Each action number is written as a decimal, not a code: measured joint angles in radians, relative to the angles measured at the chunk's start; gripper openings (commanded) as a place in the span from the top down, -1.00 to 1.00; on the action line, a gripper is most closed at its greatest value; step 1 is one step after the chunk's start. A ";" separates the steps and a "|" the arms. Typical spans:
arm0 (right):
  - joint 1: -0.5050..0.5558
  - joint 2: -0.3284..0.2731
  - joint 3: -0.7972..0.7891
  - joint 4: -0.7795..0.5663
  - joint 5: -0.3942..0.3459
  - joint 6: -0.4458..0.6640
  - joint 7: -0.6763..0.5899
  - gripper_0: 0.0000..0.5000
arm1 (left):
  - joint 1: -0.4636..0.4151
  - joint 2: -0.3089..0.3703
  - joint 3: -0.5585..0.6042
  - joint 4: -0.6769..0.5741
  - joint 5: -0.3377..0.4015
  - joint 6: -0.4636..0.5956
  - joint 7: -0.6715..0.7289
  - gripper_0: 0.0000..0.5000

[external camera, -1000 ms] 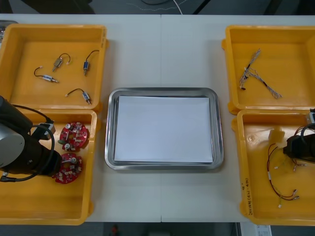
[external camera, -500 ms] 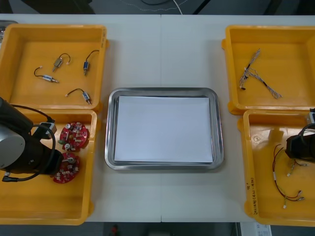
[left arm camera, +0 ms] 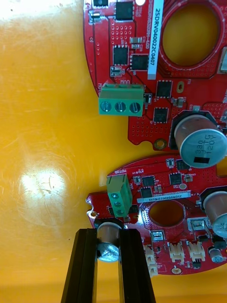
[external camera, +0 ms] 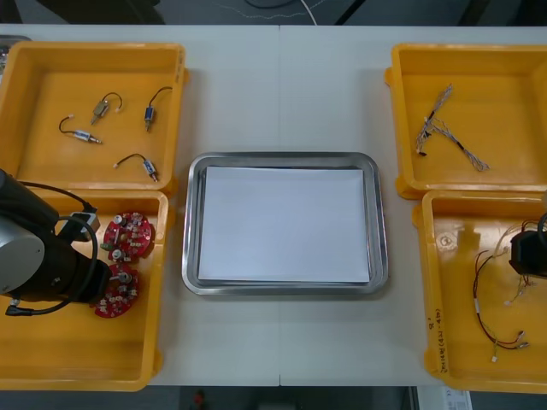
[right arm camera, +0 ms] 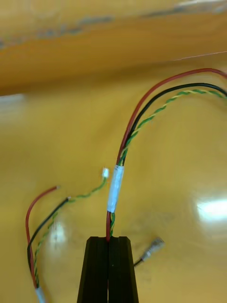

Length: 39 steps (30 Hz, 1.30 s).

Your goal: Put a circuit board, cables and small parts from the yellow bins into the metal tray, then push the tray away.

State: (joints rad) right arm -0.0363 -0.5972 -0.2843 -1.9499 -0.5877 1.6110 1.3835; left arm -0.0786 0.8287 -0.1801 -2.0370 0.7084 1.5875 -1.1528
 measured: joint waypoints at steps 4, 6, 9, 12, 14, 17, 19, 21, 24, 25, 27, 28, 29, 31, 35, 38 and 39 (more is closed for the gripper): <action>-0.005 0.000 -0.046 -0.056 -0.001 0.084 0.000 1.00 | 0.000 0.000 0.009 0.000 0.006 0.001 0.000 1.00; -0.011 0.000 -0.069 -0.082 -0.003 0.129 0.000 1.00 | 0.000 0.001 0.018 -0.001 0.011 0.003 0.000 1.00; -0.023 0.000 -0.103 -0.113 -0.005 0.194 0.000 1.00 | 0.000 0.007 0.038 -0.009 0.023 0.012 0.000 1.00; -0.043 0.000 -0.140 -0.152 -0.006 0.281 0.000 1.00 | 0.000 0.021 0.059 -0.033 0.047 0.027 0.000 1.00; -0.058 0.000 -0.165 -0.177 -0.006 0.302 0.002 1.00 | 0.000 0.038 0.074 -0.052 0.079 0.035 0.000 1.00; -0.076 0.000 -0.194 -0.219 -0.006 0.302 0.033 1.00 | 0.000 0.067 0.098 -0.083 0.120 0.064 0.000 1.00; -0.083 0.000 -0.204 -0.249 -0.006 0.303 0.048 1.00 | 0.000 0.085 0.120 -0.107 0.143 0.094 0.000 1.00; -0.086 0.000 -0.206 -0.278 -0.006 0.303 0.050 1.00 | 0.000 0.101 0.144 -0.134 0.167 0.125 0.000 1.00; -0.087 0.000 -0.206 -0.314 -0.006 0.304 0.050 1.00 | 0.000 0.122 0.177 -0.175 0.208 0.172 0.000 1.00; -0.087 0.000 -0.206 -0.325 -0.006 0.305 0.050 1.00 | 0.000 0.127 0.185 -0.189 0.219 0.187 0.000 1.00; -0.087 0.000 -0.206 -0.346 -0.009 0.305 0.050 1.00 | -0.003 0.137 0.198 -0.213 0.239 0.213 0.000 1.00; -0.087 0.000 -0.206 -0.361 -0.012 0.305 0.050 1.00 | -0.006 0.141 0.203 -0.226 0.250 0.230 0.000 1.00; -0.087 0.000 -0.206 -0.375 -0.016 0.305 0.050 1.00 | -0.012 0.143 0.207 -0.237 0.259 0.246 0.000 1.00; -0.087 0.000 -0.206 -0.402 -0.031 0.305 0.051 1.00 | -0.032 0.146 0.212 -0.255 0.277 0.276 0.000 1.00; -0.087 -0.007 -0.206 -0.434 -0.090 0.305 0.053 1.00 | -0.101 0.146 0.213 -0.259 0.324 0.316 0.000 1.00; -0.087 -0.027 -0.202 -0.461 -0.141 0.305 0.053 1.00 | -0.158 0.146 0.212 -0.259 0.370 0.322 0.000 1.00; -0.087 -0.035 -0.199 -0.471 -0.159 0.305 0.053 1.00 | -0.176 0.146 0.212 -0.259 0.383 0.322 0.000 1.00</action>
State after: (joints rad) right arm -0.1231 -0.6327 -0.4832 -2.4214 -0.7472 1.9164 1.4368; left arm -0.2546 0.9749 0.0317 -2.2961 1.0912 1.9095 -1.1528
